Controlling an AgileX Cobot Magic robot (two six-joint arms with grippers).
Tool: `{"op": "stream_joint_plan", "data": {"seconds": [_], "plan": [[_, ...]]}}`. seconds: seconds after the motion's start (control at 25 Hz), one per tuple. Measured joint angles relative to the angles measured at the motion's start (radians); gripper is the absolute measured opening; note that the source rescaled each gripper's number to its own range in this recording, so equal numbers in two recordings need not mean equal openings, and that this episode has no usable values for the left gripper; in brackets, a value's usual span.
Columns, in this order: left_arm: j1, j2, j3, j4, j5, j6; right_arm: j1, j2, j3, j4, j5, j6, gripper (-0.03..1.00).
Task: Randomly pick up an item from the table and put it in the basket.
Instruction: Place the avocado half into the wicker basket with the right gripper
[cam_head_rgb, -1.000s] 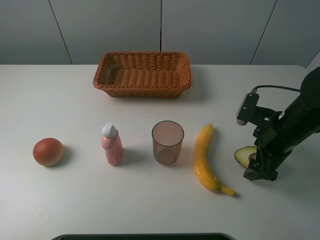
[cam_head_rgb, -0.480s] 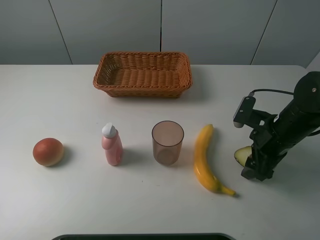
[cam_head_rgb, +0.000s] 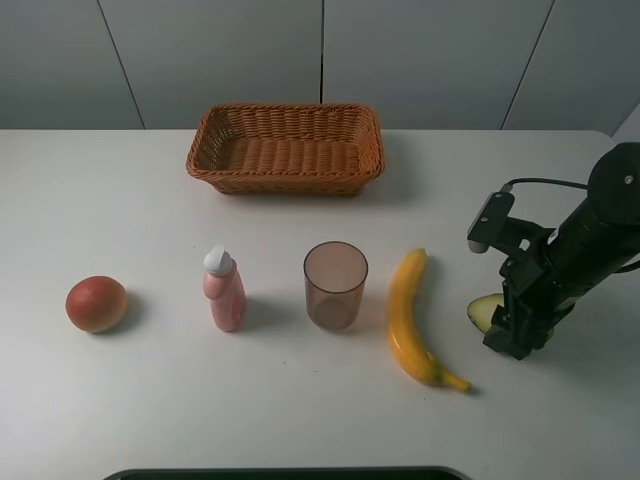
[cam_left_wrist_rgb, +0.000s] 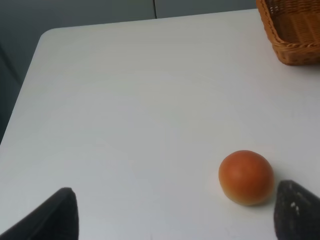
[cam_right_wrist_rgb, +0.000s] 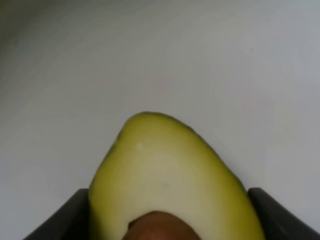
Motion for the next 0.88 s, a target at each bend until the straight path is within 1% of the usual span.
{"op": "stream_joint_plan", "data": {"seconds": [0.12,0.32,0.48,0.6,0.72,0.88], "plan": [[0.000,0.000,0.000,0.000,0.000,0.000,0.000,0.002,-0.032,-0.009,0.055,0.004,0.01],[0.000,0.000,0.000,0.000,0.000,0.000,0.000,-0.011,-0.161,-0.020,0.218,0.018,0.01],[0.000,0.000,0.000,0.000,0.000,0.000,0.000,-0.052,-0.350,-0.020,0.321,0.045,0.01],[0.000,0.000,0.000,0.000,0.000,0.000,0.001,-0.065,-0.513,0.006,0.386,0.052,0.01],[0.000,0.000,0.000,0.000,0.000,0.000,0.001,-0.068,-0.652,0.033,0.417,0.052,0.01],[0.000,0.000,0.000,0.000,0.000,0.000,0.001,-0.046,-0.803,0.079,0.428,0.048,0.01]]}}
